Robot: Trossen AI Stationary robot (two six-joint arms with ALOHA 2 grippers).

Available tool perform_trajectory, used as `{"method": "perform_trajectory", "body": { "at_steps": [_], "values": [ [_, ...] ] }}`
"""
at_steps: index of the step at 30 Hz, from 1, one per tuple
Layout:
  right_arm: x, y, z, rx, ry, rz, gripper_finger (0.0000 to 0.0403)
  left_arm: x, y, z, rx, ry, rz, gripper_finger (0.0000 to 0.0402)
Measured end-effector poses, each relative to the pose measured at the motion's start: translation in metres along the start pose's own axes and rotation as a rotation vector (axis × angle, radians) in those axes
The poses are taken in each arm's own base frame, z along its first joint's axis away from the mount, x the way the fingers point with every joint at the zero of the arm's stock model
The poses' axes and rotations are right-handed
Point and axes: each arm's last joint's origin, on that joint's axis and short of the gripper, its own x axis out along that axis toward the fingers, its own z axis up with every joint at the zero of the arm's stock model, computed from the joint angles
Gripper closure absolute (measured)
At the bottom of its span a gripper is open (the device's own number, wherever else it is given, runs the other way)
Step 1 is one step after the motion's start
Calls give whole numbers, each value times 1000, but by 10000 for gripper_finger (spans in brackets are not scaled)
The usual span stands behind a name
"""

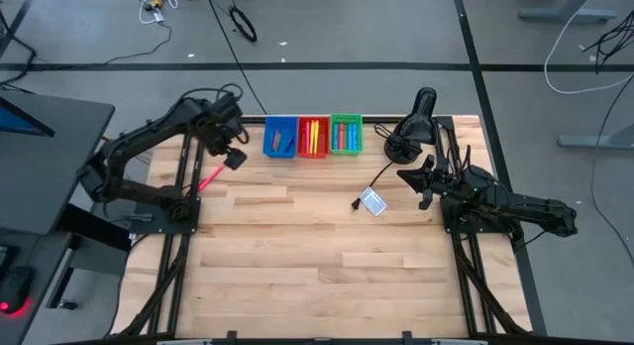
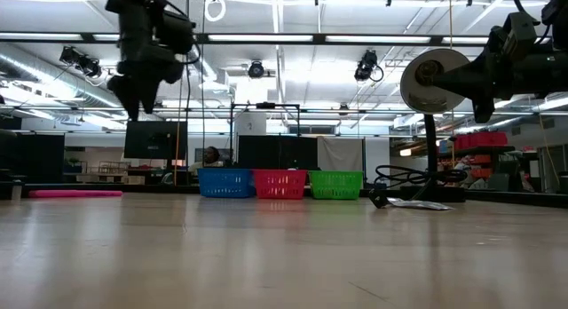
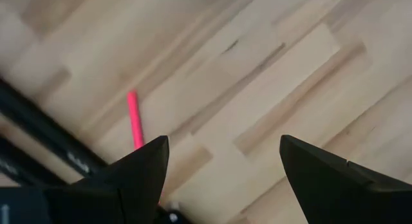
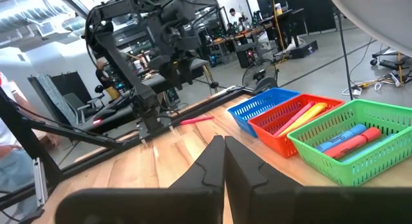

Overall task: Pick & Place Markers
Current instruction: Put the pink marker into the red bin

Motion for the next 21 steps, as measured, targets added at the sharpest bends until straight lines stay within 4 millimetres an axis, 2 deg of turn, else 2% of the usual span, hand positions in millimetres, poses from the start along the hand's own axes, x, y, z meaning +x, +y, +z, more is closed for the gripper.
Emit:
{"method": "perform_trajectory", "body": {
  "at_steps": [5,11,21],
  "values": [
    [0,0,0,0,0,0,392,5,15,-24,-135,15,12,101],
    [0,0,0,0,0,0,392,16,26,-45,-186,45,22,101],
    [0,0,0,0,0,0,392,49,45,-53,-244,96,61,101]
  ]
}}
